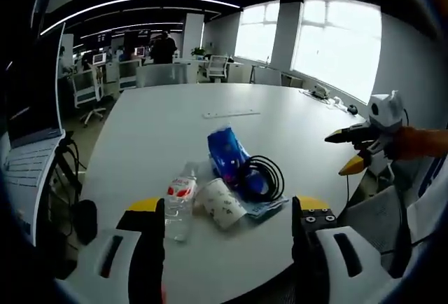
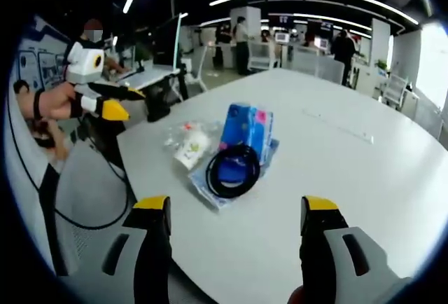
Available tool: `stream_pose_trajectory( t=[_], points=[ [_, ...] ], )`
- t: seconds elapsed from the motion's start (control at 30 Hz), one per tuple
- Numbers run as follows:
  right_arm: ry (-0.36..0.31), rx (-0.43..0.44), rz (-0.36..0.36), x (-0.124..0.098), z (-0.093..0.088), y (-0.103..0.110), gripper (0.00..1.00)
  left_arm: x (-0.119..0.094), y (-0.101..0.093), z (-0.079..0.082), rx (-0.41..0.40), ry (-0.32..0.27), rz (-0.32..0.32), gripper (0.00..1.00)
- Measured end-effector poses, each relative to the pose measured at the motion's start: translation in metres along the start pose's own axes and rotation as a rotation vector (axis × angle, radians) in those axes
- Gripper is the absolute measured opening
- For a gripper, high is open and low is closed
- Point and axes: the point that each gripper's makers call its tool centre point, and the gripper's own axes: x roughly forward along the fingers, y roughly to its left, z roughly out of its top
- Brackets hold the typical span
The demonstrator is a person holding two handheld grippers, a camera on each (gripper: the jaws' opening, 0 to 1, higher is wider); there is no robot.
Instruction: Arrange the tabletop items into an orderly group along one side of the table until the central work area is clear of visible clutter.
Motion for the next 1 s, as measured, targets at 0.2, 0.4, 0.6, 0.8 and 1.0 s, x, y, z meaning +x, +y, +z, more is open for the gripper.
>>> stream_pose_trajectory(
  t=[0.2,0.4,0.6,0.8,1.0],
  points=[
    [-0.004,0.001,0.001,-0.0010,0.0022,-0.0006,0.74,0.0027,-0.0009,0.0036,-0.005,-0.005,-0.002,0.76],
    [-0.007,-0.001,-0.003,-0.0018,0.0034,-0.0019,0.75,0.0047,-0.0005,0.0055,0.001,-0.006,-0.005,0.76],
    [0.000,-0.001,-0.003,-0.0022,0.0009,-0.0013,0.74,0.0044,0.0001,0.0048,-0.003,-0.006,-0.003,0.75],
    [0.003,0.003,-0.004,-0.0017,-0.0007,-0.0006,0.74,0.0033,0.0008,0.0021,-0.007,0.000,-0.001,0.75],
    [0.002,0.005,-0.003,-0.0023,-0.0003,-0.0001,0.74,0.0027,0.0034,0.0031,-0.014,-0.004,0.003,0.75]
  ],
)
